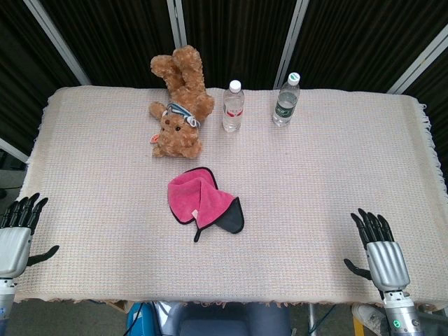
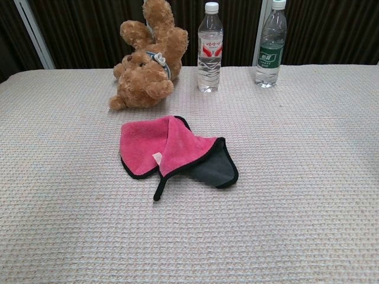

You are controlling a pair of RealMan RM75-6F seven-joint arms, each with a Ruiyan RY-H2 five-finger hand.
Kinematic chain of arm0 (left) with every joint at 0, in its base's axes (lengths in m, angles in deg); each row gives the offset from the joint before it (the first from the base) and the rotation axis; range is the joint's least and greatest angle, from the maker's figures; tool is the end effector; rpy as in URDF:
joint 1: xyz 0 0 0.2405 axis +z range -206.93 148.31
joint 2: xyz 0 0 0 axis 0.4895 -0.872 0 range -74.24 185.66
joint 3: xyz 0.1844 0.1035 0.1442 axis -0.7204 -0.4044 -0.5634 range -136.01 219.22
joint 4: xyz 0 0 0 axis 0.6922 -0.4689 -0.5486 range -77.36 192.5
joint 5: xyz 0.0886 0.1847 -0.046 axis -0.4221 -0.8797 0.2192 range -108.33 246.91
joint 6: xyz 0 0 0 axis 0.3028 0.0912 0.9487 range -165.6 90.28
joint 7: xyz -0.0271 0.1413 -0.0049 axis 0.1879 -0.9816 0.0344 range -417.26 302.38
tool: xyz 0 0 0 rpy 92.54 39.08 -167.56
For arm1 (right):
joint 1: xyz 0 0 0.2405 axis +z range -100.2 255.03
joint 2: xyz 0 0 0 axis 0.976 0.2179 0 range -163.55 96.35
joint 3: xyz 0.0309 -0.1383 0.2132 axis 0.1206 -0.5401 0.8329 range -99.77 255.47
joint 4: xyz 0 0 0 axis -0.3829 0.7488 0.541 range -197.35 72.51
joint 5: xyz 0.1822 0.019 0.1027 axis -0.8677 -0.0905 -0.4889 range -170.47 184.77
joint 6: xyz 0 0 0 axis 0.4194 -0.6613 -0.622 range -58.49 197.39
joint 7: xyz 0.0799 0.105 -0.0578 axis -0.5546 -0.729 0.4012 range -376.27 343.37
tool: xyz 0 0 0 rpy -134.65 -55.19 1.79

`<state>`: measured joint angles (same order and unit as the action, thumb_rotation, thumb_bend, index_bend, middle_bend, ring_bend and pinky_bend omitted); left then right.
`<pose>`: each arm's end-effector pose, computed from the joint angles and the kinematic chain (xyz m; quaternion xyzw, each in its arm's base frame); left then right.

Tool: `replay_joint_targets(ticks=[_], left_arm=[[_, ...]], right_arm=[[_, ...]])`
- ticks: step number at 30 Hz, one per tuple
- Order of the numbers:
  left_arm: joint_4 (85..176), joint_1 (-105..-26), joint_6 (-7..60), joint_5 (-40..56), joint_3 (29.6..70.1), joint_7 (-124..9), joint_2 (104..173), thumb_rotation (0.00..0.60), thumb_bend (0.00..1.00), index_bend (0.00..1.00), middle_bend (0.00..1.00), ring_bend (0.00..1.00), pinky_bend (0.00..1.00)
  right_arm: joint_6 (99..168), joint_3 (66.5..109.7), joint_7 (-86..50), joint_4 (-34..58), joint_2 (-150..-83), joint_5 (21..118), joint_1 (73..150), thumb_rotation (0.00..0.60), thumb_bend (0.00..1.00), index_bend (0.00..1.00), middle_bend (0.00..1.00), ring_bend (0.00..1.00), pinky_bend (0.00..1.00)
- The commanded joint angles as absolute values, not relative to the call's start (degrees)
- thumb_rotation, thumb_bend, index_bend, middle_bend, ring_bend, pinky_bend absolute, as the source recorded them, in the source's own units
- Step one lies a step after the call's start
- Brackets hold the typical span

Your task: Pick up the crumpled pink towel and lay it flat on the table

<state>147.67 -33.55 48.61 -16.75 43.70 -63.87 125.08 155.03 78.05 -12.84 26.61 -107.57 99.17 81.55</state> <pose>-0.3117 0.1748 0.1338 -0.6028 -0.3714 -0.3700 0.6014 -0.2945 -0.1660 0.0988 0.6216 -0.3923 0.4088 0.5409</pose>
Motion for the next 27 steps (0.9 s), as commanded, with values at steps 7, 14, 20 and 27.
replay_joint_targets(ticks=[7, 14, 20, 27], left_arm=[[147.71, -33.48, 48.83, -16.59, 43.87, -63.45, 124.82, 0.6, 0.0, 0.0, 0.0, 0.0, 0.0], [147.99, -33.66, 48.82, -16.91, 43.84, -64.29, 125.05, 0.6, 0.0, 0.0, 0.0, 0.0, 0.0], [147.75, -33.69, 48.77, -16.66, 43.91, -65.13, 125.41, 0.6, 0.0, 0.0, 0.0, 0.0, 0.0], [147.14, -33.73, 48.54, -16.23, 43.98, -65.59, 125.77, 0.6, 0.0, 0.0, 0.0, 0.0, 0.0]], right_arm=[[155.18, 78.51, -13.84, 25.65, -108.48, 101.29, 82.95, 0.6, 0.17, 0.0, 0.0, 0.0, 0.0], [152.64, 79.61, -16.84, 25.88, -109.99, 105.31, 87.59, 0.6, 0.17, 0.03, 0.0, 0.0, 0.0], [146.78, 80.54, -13.38, 28.14, -112.39, 106.16, 92.08, 0.6, 0.17, 0.03, 0.0, 0.0, 0.0], [138.23, 82.42, -6.67, 32.04, -118.83, 102.74, 97.15, 0.6, 0.17, 0.0, 0.0, 0.0, 0.0]])
